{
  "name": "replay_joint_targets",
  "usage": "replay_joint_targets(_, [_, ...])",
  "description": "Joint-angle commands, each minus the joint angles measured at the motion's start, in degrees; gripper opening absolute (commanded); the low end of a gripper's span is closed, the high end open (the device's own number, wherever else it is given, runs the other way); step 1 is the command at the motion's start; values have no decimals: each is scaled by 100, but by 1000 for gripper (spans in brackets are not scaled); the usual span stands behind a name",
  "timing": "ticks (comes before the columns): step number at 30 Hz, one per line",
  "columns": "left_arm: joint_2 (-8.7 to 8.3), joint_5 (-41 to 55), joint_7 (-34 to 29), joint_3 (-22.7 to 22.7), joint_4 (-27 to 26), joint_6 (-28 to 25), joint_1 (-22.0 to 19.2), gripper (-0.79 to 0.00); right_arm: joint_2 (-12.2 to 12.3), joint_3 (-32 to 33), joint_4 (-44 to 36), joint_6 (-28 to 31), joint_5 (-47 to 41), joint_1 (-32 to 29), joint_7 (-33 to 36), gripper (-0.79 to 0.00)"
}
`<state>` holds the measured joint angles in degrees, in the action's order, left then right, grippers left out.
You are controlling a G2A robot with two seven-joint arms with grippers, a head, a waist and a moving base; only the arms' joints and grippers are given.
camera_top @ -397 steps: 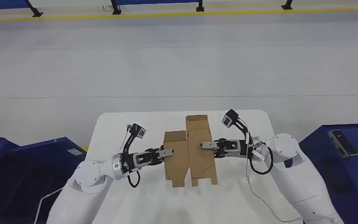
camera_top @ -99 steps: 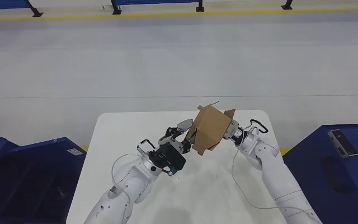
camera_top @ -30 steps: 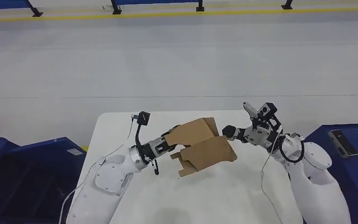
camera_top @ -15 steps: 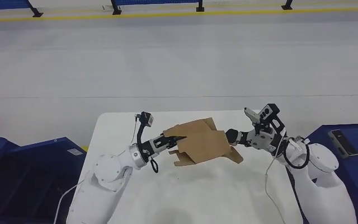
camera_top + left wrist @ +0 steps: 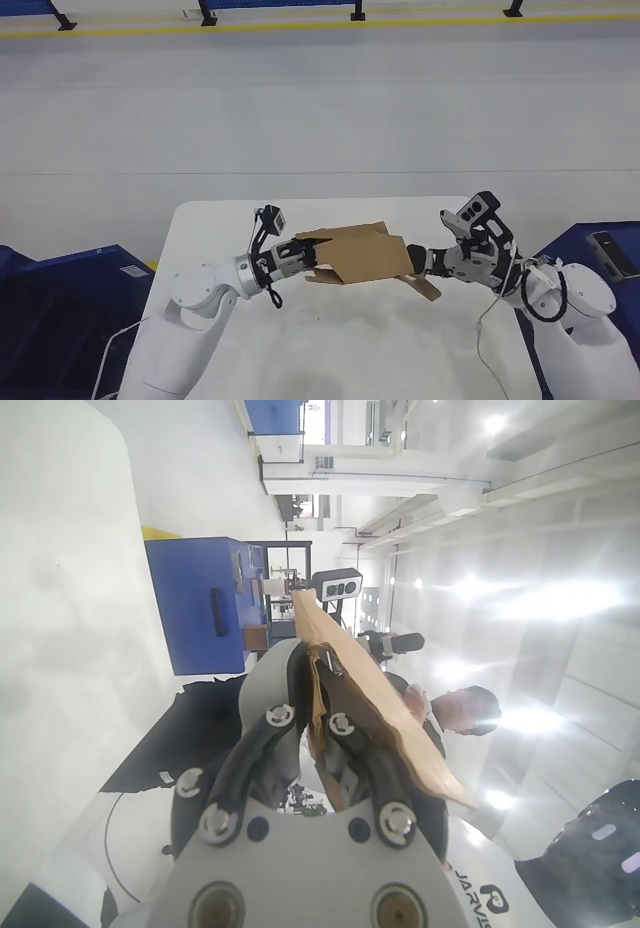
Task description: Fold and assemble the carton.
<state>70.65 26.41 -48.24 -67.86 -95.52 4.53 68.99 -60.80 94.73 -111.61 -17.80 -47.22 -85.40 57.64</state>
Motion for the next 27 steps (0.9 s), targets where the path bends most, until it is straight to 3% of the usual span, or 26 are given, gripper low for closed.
replay_joint_targets(1, [-4, -12, -33, 30, 14, 26, 6, -785, 10, 33, -27, -35, -55, -14, 62, -169])
replay_joint_targets(4, [-8, -17, -68, 85, 9, 49, 25, -785, 21, 44, -62, -98, -89, -23, 56, -240])
replay_joint_targets(6, [-6, 13, -36, 117, -15, 56, 53, -785, 24, 0, -104, -97, -42, -27, -20, -228])
replay_joint_targets(9, [-7, 112, -100, 166, -47, 95, 83, -785, 28, -86, -139, -36, 83, -26, -127, -274])
replay_joint_targets(11, [-12, 53, -80, 190, -53, 94, 92, -785, 31, -129, -133, -3, 141, -10, -186, -342])
replay_joint_targets(14, [-14, 24, -88, 251, -64, 114, 112, -785, 35, -180, -111, 48, 217, 27, -274, -357])
replay_joint_targets(15, [-16, -5, -86, 271, -72, 120, 115, -785, 37, -198, -102, 53, 245, 39, -297, -394])
replay_joint_targets(27, [-31, -50, -82, 388, -94, 126, 118, -785, 60, -284, -61, 235, 479, 44, -486, -388])
